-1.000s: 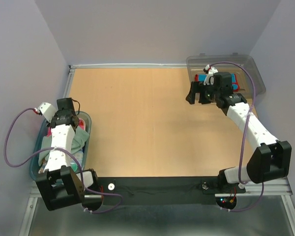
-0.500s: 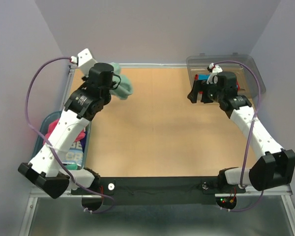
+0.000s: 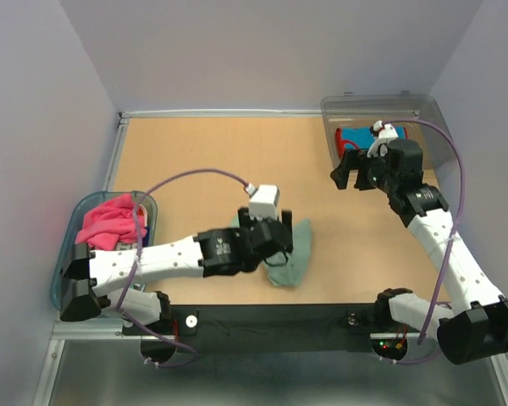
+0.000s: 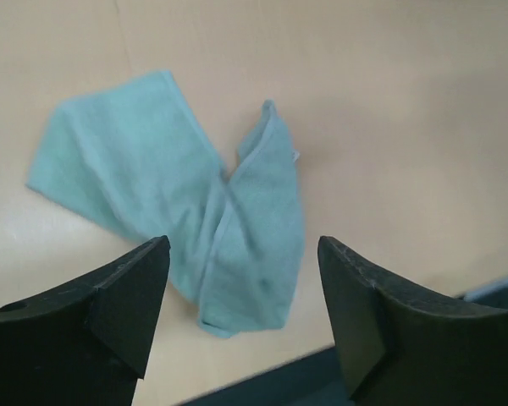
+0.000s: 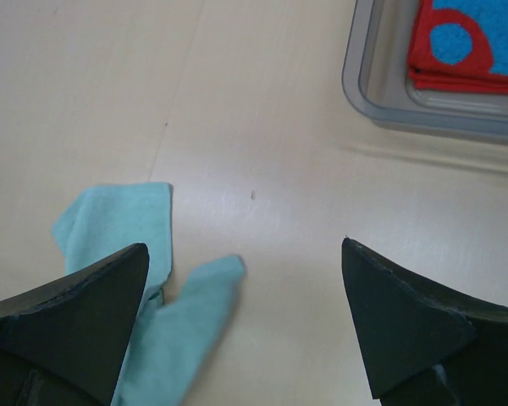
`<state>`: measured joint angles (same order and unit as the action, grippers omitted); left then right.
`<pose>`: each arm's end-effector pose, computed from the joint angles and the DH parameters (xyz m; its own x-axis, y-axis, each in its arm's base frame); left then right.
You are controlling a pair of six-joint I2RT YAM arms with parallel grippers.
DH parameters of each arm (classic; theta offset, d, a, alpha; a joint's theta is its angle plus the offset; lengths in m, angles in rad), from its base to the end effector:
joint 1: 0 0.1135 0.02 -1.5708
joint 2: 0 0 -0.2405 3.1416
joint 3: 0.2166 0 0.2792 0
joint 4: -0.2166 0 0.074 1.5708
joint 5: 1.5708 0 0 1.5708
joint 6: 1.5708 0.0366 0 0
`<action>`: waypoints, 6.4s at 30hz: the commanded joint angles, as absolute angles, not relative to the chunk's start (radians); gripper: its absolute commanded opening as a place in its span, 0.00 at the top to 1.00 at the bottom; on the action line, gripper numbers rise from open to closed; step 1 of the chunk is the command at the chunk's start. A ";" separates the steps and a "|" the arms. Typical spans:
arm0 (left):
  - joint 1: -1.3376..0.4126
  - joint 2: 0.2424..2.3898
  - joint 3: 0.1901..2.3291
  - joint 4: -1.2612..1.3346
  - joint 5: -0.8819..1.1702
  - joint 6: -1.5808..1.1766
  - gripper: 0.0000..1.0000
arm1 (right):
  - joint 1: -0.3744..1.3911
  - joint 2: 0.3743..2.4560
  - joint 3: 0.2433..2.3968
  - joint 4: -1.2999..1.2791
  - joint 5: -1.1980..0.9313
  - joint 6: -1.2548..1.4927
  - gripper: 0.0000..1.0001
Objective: Fold and stack the towels
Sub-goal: Move the towel to the center of the board, then flatten out the crumpled towel
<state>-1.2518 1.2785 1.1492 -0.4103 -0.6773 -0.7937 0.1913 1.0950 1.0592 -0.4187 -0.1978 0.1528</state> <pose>0.1211 -0.2936 0.3155 -0.5203 -0.1961 -0.8311 0.2858 0.8772 -0.3859 0.2767 0.0609 0.3293 -0.4807 0.0589 -0.8749 -0.2900 0.9309 0.2220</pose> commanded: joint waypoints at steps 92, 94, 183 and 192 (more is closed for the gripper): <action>-0.727 1.005 0.535 0.135 -0.393 -0.719 0.28 | 0.623 1.356 0.995 -0.239 0.267 0.009 0.99; -0.727 1.025 0.548 0.138 -0.394 -0.727 0.28 | 0.624 1.353 1.018 -0.239 0.244 -0.020 0.99; -0.591 1.332 0.592 -0.055 -0.435 -0.890 1.00 | 0.560 2.289 1.810 -0.262 -0.473 -0.250 0.91; -0.577 1.262 1.020 -0.184 -0.679 -0.453 1.00 | 0.537 2.027 1.832 -0.262 -0.205 -0.247 0.99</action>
